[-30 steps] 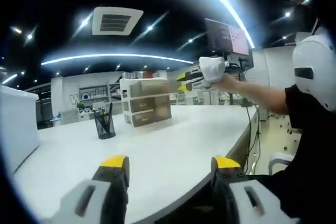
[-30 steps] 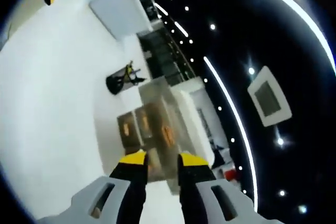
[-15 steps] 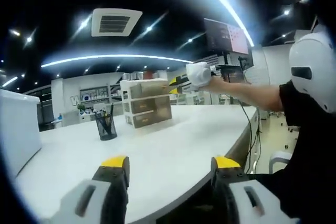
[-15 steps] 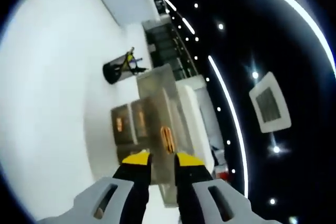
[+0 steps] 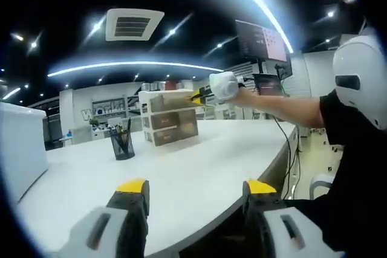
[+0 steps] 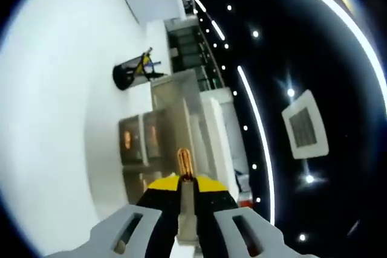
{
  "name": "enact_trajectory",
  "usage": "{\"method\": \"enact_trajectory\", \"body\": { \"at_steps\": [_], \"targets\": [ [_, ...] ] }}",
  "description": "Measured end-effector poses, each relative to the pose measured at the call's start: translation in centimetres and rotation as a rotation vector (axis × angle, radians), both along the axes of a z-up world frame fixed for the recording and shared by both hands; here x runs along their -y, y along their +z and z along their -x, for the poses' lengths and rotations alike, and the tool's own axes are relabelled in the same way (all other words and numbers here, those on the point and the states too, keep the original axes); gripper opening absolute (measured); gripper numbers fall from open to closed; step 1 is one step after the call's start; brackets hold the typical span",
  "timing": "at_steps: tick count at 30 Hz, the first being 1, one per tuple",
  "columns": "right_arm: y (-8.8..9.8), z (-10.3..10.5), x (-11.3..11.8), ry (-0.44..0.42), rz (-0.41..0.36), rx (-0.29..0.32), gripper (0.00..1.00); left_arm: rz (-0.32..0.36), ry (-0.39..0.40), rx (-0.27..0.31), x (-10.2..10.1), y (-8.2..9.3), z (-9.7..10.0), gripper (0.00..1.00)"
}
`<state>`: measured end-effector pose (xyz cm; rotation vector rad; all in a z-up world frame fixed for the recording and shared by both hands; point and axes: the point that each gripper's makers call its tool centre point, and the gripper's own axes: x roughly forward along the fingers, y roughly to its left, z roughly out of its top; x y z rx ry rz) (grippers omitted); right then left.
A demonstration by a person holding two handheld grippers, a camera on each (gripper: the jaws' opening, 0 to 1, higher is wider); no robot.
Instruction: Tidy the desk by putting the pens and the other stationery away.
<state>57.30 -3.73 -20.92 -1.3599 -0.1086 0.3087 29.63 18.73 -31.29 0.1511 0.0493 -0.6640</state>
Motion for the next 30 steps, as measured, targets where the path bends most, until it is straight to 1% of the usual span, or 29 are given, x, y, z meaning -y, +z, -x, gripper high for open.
{"method": "enact_trajectory", "body": {
  "at_steps": [4,12,18,22,23,25,27,28,30],
  "targets": [
    [0.1,-0.3,0.3,-0.010,0.004,0.005,0.07,0.003,-0.005,-0.004,0.1,-0.1,0.1,0.62],
    [0.3,-0.9,0.7,-0.019,-0.017,0.002,0.07,0.001,-0.001,-0.002,0.0,0.1,0.1,0.62],
    [0.3,-0.9,0.6,-0.011,-0.015,0.001,0.07,-0.006,-0.005,-0.004,0.2,0.1,0.2,0.62],
    [0.4,-0.9,0.4,0.003,-0.043,-0.012,0.07,-0.005,-0.007,-0.002,0.3,0.3,0.2,0.62],
    [0.3,-1.1,0.2,0.010,-0.044,-0.015,0.07,-0.005,-0.008,-0.003,0.3,0.3,0.2,0.62],
    [0.4,-1.4,0.4,-0.001,-0.043,-0.005,0.07,-0.009,-0.008,-0.005,0.3,0.3,0.2,0.62],
    [0.3,-1.6,0.3,-0.002,-0.049,-0.014,0.07,-0.010,-0.008,-0.006,0.3,0.2,0.3,0.62],
    [0.4,-1.6,0.4,-0.003,-0.050,-0.007,0.07,-0.009,-0.006,-0.007,0.3,0.2,0.3,0.62],
    [0.3,-1.9,0.2,0.002,-0.053,-0.018,0.07,-0.013,-0.001,-0.008,0.1,0.2,0.3,0.62]
  ]
}}
